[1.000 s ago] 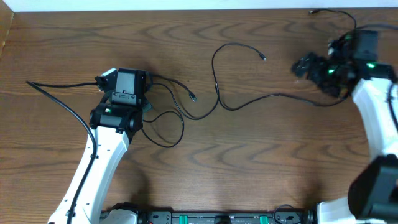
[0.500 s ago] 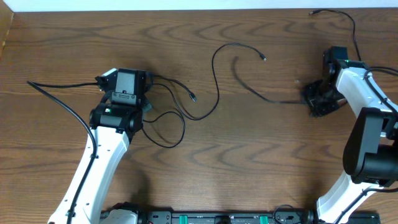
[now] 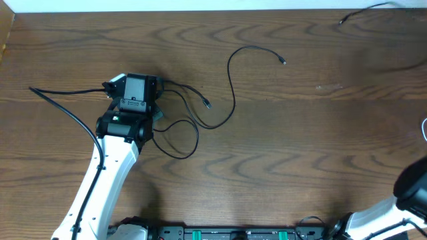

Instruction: Untangle cables

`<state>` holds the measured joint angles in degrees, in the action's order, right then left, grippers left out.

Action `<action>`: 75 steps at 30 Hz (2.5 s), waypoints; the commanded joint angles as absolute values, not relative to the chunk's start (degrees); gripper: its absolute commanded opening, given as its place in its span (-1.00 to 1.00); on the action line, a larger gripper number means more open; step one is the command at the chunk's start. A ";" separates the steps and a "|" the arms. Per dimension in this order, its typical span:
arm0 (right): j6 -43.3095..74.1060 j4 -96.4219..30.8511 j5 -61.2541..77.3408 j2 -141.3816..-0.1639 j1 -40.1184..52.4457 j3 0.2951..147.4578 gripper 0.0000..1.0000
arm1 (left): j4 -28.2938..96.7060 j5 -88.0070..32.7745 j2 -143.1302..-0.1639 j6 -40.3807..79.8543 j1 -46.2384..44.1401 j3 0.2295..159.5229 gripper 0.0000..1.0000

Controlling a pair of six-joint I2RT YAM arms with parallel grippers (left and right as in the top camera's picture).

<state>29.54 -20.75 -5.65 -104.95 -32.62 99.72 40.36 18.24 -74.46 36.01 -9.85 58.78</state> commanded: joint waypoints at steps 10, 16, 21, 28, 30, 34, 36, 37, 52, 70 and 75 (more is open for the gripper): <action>20.08 -17.67 -11.42 -113.10 -36.62 103.70 -0.98 | 40.88 12.75 -73.71 35.83 -9.67 59.20 -0.85; 21.26 -18.55 -11.79 -125.73 -34.98 103.70 -0.57 | 40.91 4.56 -73.71 35.79 -9.72 59.20 -0.85; 23.90 -20.80 -9.13 -127.35 -35.29 103.79 0.63 | 40.91 -0.47 -73.71 35.62 -9.72 59.20 -0.85; 19.59 -20.29 0.82 -120.88 -35.16 104.27 0.98 | 40.88 -0.99 -73.73 35.64 -9.72 59.20 -0.85; 17.45 -18.37 5.65 -117.01 -35.16 104.27 0.98 | 40.88 -1.61 -73.71 35.59 -9.74 59.20 -0.85; 12.12 -12.80 16.69 -110.54 -35.42 104.27 0.98 | 40.88 -4.10 -73.73 34.61 -9.74 59.20 -0.85; 16.88 -9.21 5.50 -107.72 -35.99 104.27 0.99 | 40.93 -4.56 -73.71 34.09 -9.74 59.20 -0.85; 21.23 -9.50 -0.45 -107.31 -36.18 104.27 0.99 | 40.93 -4.80 -73.71 34.09 -9.74 59.20 -0.85; 49.41 -39.99 35.29 -127.48 -46.26 104.25 0.99 | 41.47 -5.61 -73.73 34.09 -9.74 59.20 -0.85; 74.85 -44.69 42.65 -118.43 -47.79 104.14 0.98 | 41.74 -5.58 -73.73 34.11 -9.72 59.20 -0.85; 67.33 -52.95 49.47 -124.09 -44.93 104.14 0.99 | 42.96 -5.58 -73.73 34.09 -9.72 59.20 -0.84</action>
<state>71.29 -52.27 43.40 -120.29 -46.65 104.81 42.09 -5.67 -74.46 34.65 -9.85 58.78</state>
